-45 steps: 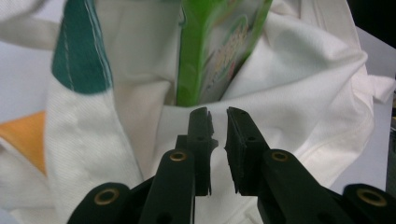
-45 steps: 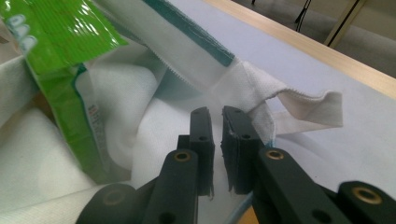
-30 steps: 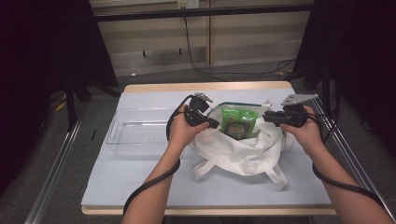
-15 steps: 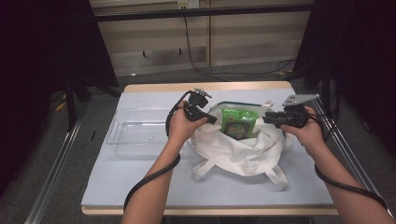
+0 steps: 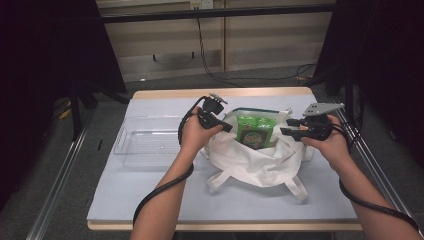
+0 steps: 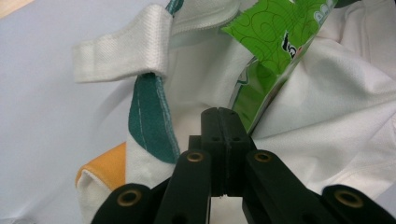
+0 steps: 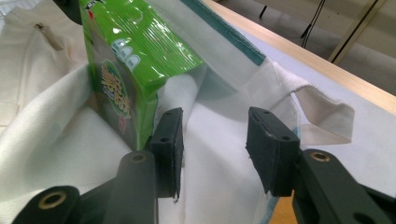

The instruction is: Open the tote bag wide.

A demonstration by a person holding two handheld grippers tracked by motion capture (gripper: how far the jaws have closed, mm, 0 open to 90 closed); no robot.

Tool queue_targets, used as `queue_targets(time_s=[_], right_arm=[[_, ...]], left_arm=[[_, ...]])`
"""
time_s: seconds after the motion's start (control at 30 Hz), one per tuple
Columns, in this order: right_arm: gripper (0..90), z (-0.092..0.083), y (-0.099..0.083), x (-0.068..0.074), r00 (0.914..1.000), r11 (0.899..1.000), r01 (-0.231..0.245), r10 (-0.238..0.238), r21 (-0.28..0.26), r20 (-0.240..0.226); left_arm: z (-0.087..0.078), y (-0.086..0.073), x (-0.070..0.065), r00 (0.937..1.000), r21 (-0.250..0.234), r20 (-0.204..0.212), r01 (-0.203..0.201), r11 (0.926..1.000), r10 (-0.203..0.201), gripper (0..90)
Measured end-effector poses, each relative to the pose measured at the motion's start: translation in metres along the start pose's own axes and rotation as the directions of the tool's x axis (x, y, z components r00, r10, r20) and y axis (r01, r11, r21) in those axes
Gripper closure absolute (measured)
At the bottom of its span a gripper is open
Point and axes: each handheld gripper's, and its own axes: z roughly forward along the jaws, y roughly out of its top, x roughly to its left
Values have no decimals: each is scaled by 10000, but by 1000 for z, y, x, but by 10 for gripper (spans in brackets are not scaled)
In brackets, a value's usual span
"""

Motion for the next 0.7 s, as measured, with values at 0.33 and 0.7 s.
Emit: queue_targets(time_s=[0.33, 0.7], right_arm=[[683, -4, -1, 15, 9981, 9999, 123, -119, 62, -607], [796, 6, -12, 30, 9874, 9977, 477, -399, 472, -1528]], left_arm=[[1, 4, 0, 10000, -65, -13, 11, 10000, -11, 900], [2, 15, 5, 9996, -233, -221, 167, 9996, -172, 900]])
